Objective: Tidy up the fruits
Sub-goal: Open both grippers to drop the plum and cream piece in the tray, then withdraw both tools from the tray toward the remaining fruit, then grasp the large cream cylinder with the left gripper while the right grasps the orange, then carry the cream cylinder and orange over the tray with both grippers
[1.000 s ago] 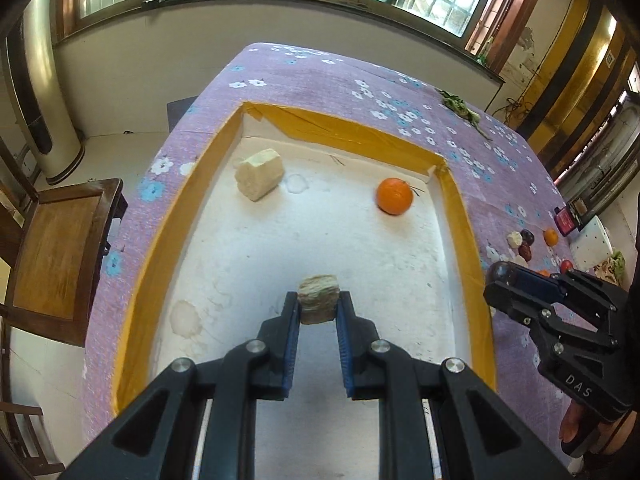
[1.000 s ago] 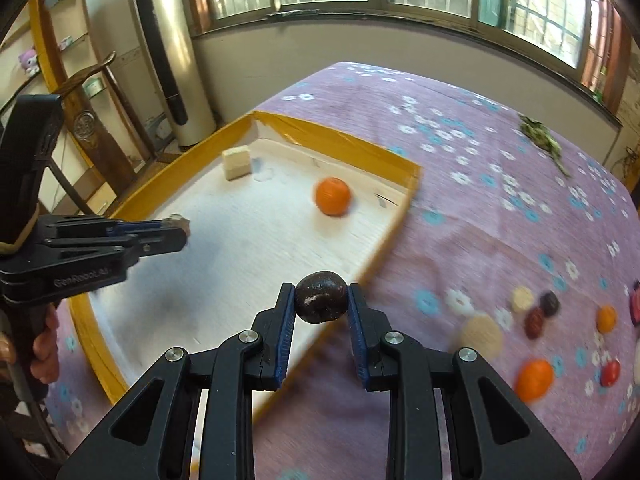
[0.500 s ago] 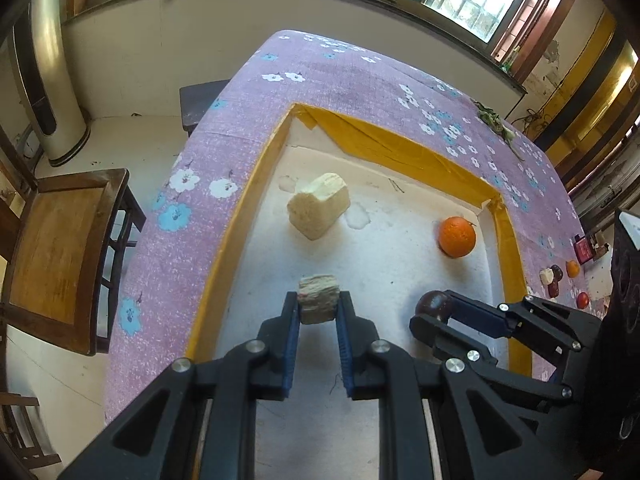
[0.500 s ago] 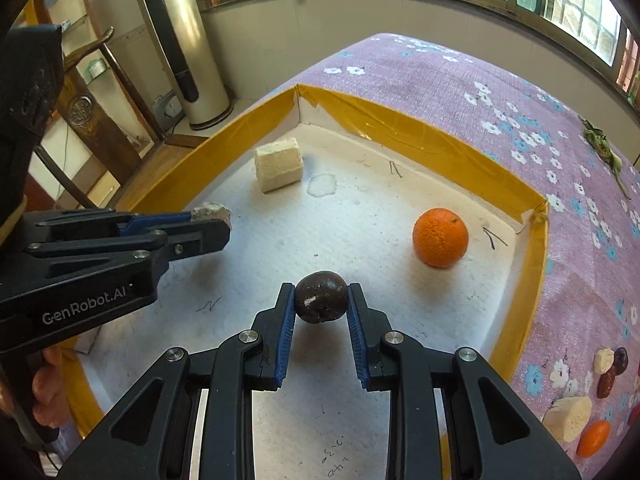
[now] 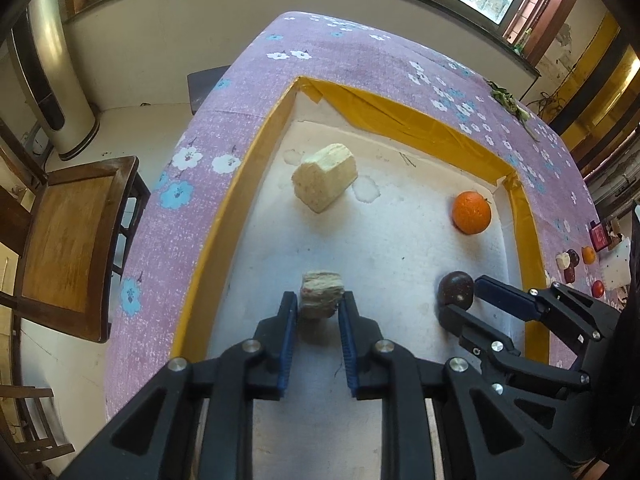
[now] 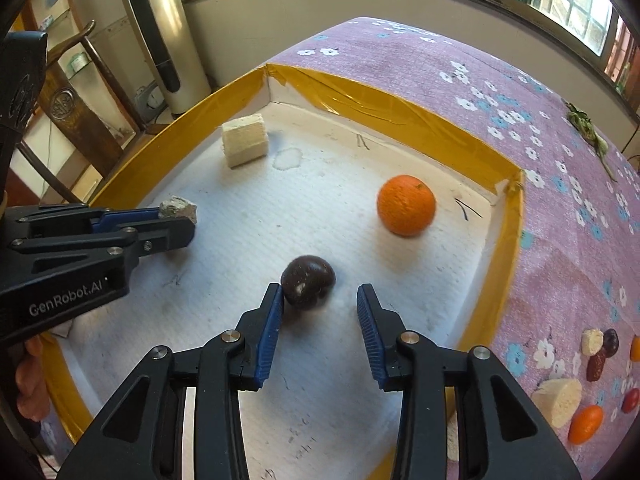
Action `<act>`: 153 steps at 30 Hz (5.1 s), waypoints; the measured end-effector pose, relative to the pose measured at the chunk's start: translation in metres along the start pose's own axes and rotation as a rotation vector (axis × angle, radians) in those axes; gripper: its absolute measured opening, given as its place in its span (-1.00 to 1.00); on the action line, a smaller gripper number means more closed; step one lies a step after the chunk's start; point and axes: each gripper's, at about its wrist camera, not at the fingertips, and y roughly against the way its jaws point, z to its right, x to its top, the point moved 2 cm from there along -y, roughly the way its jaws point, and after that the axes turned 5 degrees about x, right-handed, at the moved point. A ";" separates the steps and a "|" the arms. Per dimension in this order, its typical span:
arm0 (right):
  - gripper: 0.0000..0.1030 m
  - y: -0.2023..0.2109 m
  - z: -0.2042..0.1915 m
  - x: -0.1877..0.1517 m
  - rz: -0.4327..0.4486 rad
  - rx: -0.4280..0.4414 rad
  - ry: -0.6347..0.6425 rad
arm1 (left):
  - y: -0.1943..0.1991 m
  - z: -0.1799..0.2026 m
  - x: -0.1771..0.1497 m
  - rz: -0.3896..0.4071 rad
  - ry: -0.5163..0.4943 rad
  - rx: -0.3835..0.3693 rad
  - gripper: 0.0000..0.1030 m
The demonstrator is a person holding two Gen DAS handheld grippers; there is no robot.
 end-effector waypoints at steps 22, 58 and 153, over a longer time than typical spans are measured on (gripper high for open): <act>0.36 0.115 0.047 -0.083 0.211 -0.092 -0.105 | 0.057 0.026 -0.058 0.151 0.072 0.221 0.64; 0.49 0.135 0.190 -0.155 0.165 -0.202 -0.211 | 0.052 0.238 -0.108 0.064 -0.319 0.167 0.75; -0.35 0.179 0.145 -0.169 0.236 -0.277 -0.353 | 0.069 0.193 -0.088 0.075 -0.228 -0.201 -0.23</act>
